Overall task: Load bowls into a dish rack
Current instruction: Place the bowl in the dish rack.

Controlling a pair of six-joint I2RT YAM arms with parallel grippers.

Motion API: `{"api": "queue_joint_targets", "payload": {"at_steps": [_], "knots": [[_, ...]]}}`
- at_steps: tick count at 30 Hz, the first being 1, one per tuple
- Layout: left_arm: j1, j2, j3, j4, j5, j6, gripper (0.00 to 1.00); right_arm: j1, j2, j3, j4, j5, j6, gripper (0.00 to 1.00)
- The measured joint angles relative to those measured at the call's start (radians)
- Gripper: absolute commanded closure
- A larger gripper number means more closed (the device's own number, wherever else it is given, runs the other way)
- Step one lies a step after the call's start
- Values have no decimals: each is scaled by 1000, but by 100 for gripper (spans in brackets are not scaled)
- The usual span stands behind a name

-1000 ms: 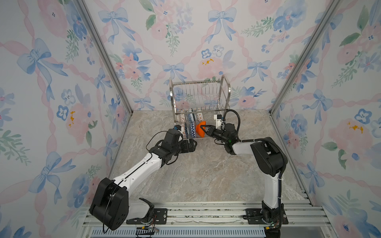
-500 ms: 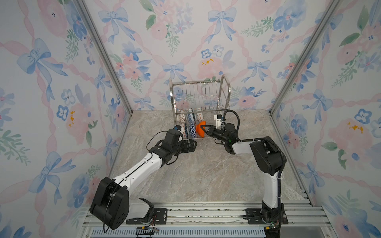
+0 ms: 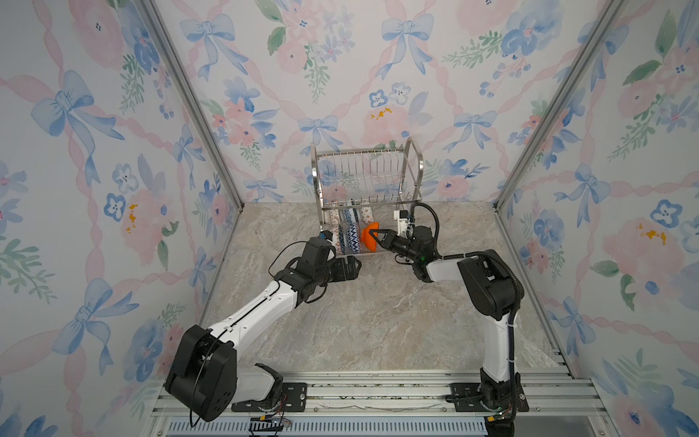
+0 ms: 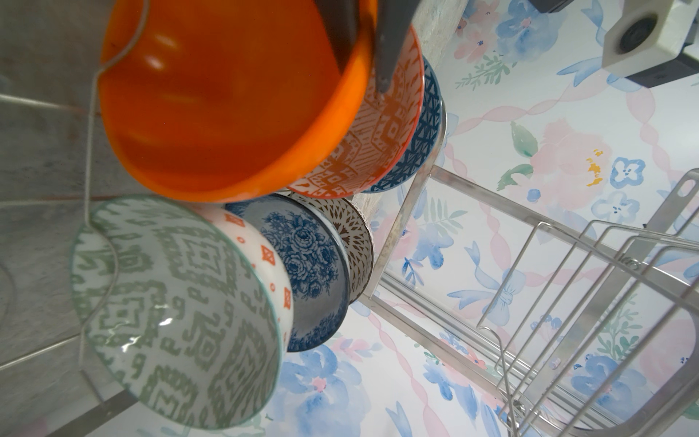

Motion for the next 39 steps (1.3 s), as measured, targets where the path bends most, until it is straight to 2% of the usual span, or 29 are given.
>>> {"api": "queue_joint_targets", "payload": {"at_steps": [16,26,39], "knots": [[0,0,-2,0,0,0,2,-1,-22,0,-64,1,-70,88],[0,0,-5,0,0,0,3,5,-53,0,-170,21,-155,75],[0,0,-5,0,0,0,3,6,-66,-6,-193,23,-174,70]]}}
